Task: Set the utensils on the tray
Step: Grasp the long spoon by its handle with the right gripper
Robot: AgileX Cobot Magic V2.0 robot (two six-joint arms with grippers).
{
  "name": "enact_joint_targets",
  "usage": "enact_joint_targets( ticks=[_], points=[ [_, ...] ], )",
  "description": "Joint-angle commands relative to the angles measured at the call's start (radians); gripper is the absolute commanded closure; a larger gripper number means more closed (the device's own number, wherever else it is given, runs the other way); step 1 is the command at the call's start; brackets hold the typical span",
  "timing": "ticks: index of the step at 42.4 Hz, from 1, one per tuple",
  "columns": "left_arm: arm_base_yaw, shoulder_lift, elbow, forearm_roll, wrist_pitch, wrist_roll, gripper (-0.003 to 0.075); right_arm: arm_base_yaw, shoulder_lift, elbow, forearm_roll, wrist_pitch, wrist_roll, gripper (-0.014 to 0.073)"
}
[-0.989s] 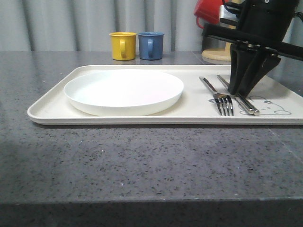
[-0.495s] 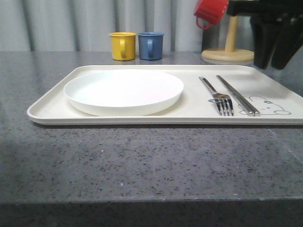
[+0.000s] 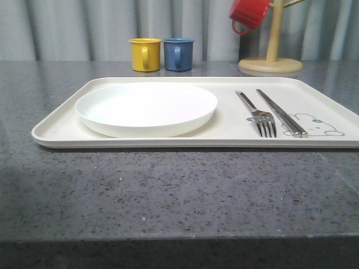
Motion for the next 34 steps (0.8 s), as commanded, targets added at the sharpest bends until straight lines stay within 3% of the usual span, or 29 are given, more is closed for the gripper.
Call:
enact_joint_targets(
  ticks=[1,12,34],
  points=[
    [-0.009,-0.004,-0.025,0.002,-0.067,-0.011,0.0249,-0.051,-0.008,-0.022,-0.015,0.089,-0.038,0.03],
    [-0.009,-0.004,-0.025,0.002,-0.067,-0.011,0.0249,-0.097,0.055,-0.022,-0.055,0.079,-0.135,0.03],
    [-0.009,-0.004,-0.025,0.002,-0.067,-0.011,0.0249,-0.1,0.116,-0.022,-0.068,0.037,-0.135,0.03]
  ],
)
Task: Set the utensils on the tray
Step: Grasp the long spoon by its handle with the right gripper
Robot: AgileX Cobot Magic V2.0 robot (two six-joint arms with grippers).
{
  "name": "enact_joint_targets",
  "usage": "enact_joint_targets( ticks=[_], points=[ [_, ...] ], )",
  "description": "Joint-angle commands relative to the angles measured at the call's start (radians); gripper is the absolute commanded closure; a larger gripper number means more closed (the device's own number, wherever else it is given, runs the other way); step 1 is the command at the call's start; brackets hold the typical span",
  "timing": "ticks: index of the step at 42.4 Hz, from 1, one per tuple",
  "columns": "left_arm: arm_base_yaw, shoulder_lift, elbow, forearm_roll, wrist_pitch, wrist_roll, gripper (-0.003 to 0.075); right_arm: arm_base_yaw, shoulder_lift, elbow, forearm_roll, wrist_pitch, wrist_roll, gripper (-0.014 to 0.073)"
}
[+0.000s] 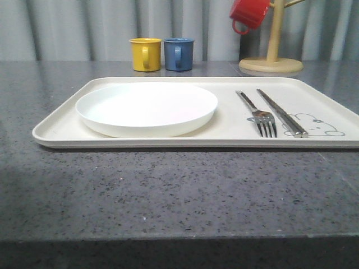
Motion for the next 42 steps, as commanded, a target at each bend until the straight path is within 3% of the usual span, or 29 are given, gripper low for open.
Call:
enact_joint_targets(
  ticks=[1,8,30,42],
  points=[
    [-0.009,-0.004,-0.025,0.002,-0.067,-0.011,0.0249,-0.009,-0.027,-0.022,-0.021,0.041,-0.013,0.03],
    [-0.009,-0.004,-0.025,0.002,-0.067,-0.011,0.0249,-0.009,-0.023,-0.022,-0.019,0.034,-0.013,0.0312],
    [-0.009,-0.004,-0.025,0.002,-0.067,-0.011,0.0249,-0.009,-0.008,-0.032,-0.021,0.032,-0.011,0.0615],
    [-0.009,-0.004,-0.025,0.002,-0.067,-0.011,0.0249,0.053,-0.073,-0.101,0.13,0.062,0.006,0.0623]
  ],
)
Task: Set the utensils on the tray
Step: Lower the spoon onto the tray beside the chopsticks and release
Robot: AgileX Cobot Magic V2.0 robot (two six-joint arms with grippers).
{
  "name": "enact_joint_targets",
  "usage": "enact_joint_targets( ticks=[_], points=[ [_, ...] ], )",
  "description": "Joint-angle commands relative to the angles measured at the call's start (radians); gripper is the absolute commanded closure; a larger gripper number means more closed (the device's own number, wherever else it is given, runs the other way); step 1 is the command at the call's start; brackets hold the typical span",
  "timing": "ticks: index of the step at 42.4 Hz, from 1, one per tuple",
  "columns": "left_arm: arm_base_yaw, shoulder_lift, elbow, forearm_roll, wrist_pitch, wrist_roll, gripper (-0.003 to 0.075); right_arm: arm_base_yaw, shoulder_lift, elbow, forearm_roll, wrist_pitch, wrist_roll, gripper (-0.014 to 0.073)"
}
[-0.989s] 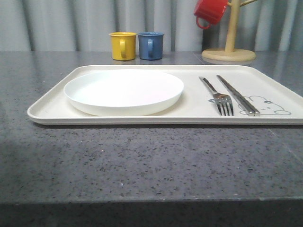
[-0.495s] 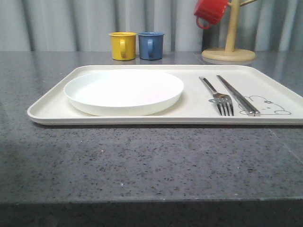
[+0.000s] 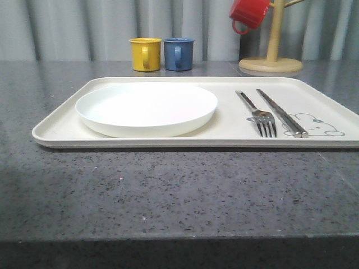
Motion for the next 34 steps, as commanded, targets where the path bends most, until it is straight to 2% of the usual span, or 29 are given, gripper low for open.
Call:
enact_joint_targets(
  ticks=[1,11,17,24,31,34],
  points=[
    [-0.009,-0.004,-0.025,0.002,-0.067,-0.011,0.0249,0.043,-0.09,-0.059,0.094,0.073,0.001,0.0623],
    [-0.009,-0.004,-0.025,0.002,-0.067,-0.011,0.0249,0.233,-0.117,-0.078,0.278,0.114,0.001,0.0623],
    [-0.009,-0.004,-0.025,0.002,-0.067,-0.011,0.0249,0.343,-0.102,-0.078,0.297,0.103,0.059,0.0622],
    [-0.009,-0.004,-0.025,0.002,-0.067,-0.011,0.0249,0.378,-0.065,-0.078,0.296,0.099,0.181,0.0622],
    [-0.009,-0.004,-0.025,0.002,-0.067,-0.011,0.0249,0.378,-0.017,-0.076,0.291,0.102,0.247,0.0619],
    [-0.009,-0.004,-0.025,0.002,-0.067,-0.011,0.0249,0.38,0.002,-0.076,0.291,0.104,0.248,0.0585]
  ],
)
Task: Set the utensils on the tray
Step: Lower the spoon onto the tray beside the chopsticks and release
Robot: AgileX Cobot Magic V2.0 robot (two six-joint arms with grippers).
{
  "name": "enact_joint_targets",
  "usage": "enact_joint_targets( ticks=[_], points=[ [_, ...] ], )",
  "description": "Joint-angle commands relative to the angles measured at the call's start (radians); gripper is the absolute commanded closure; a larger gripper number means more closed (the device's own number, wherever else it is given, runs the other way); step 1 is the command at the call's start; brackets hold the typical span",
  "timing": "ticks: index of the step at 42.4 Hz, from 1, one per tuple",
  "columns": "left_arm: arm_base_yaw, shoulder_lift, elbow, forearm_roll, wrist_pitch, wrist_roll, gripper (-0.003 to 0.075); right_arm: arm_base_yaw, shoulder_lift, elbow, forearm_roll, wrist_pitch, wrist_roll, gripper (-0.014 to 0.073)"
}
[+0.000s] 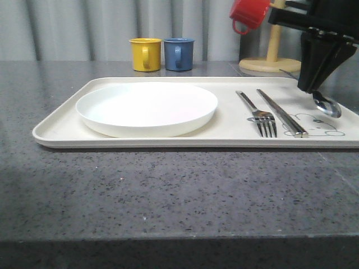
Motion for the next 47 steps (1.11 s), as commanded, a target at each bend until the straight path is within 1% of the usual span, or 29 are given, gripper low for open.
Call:
enact_joint_targets(
  ticks=[1,9,13,22,26,29,36,40,47],
  points=[
    [-0.009,-0.004,-0.025,0.002,-0.067,-0.011,0.0249,0.002,-0.029,-0.029,0.009,0.1,0.011,0.0566],
    [-0.009,-0.004,-0.025,0.002,-0.067,-0.011,0.0249,0.002,-0.023,-0.029,-0.029,0.097,0.011,0.0341],
    [-0.009,-0.004,-0.025,0.002,-0.067,-0.011,0.0249,0.002,-0.031,-0.029,-0.049,0.098,0.011,0.0284],
    [-0.009,-0.004,-0.025,0.002,-0.067,-0.011,0.0249,0.014,-0.101,-0.029,-0.059,0.089,0.0,0.0289],
    [-0.009,-0.004,-0.025,0.002,-0.067,-0.011,0.0249,0.044,-0.156,-0.025,-0.071,0.089,-0.033,0.0289],
    [-0.009,-0.004,-0.025,0.002,-0.067,-0.011,0.0249,0.085,-0.211,-0.004,-0.093,0.074,-0.057,0.0289],
    [-0.009,-0.004,-0.025,0.002,-0.067,-0.011,0.0249,0.197,-0.37,0.098,-0.16,-0.033,-0.07,0.0289],
    [-0.009,-0.004,-0.025,0.002,-0.067,-0.011,0.0249,0.25,-0.459,0.165,-0.161,-0.084,-0.086,0.0289],
    [-0.009,-0.004,-0.025,0.002,-0.067,-0.011,0.0249,0.347,-0.618,0.295,-0.161,-0.168,-0.167,0.0289]
  ],
)
